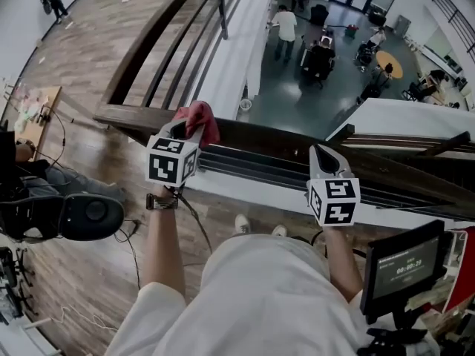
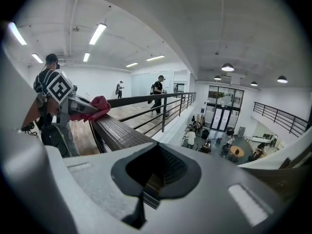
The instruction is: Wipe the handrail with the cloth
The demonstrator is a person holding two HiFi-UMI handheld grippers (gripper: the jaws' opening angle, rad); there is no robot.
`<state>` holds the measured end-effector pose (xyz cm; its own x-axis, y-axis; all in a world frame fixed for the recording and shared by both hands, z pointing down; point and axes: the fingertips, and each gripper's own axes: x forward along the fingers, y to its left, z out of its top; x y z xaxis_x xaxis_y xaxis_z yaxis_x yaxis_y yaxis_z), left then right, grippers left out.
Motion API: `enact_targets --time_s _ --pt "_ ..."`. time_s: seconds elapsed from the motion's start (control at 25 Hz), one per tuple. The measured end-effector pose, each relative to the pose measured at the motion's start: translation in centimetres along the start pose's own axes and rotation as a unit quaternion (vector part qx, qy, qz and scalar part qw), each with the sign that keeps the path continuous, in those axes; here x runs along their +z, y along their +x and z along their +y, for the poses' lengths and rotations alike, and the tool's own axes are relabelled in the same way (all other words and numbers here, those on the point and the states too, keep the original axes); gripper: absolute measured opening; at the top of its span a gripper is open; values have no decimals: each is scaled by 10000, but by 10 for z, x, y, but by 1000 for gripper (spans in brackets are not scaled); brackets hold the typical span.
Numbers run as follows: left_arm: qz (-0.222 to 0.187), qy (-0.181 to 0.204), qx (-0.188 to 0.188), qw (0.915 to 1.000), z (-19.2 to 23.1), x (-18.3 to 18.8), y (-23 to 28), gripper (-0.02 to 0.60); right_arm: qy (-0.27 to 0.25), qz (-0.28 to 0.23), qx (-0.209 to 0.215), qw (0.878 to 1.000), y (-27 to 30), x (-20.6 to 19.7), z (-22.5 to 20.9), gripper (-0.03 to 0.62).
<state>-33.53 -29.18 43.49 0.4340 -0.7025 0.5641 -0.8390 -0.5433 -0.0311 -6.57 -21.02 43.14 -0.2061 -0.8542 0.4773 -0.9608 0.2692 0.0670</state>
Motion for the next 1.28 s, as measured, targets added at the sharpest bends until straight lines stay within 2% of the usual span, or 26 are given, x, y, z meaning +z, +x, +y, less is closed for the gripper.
enact_targets --time_s 0.32,0.56,0.72,1.16,1.28 --pt "-12 174 -356 9992 -67 20 5 72 128 -43 135 9998 -13 4 -14 3" --pt "11 423 -667 9969 -103 23 17 72 88 -168 83 9998 -4 3 -4 -11" --pt "50 624 -875 9942 -128 23 25 72 205 -281 208 9992 0 1 0 -9" --pt "218 828 -1427 9861 -182 24 36 72 -75 -457 413 9981 4 -1 28 -9" --pt "132 902 -1571 9834 -204 24 39 72 -31 -574 477 9972 2 -1 32 -9"
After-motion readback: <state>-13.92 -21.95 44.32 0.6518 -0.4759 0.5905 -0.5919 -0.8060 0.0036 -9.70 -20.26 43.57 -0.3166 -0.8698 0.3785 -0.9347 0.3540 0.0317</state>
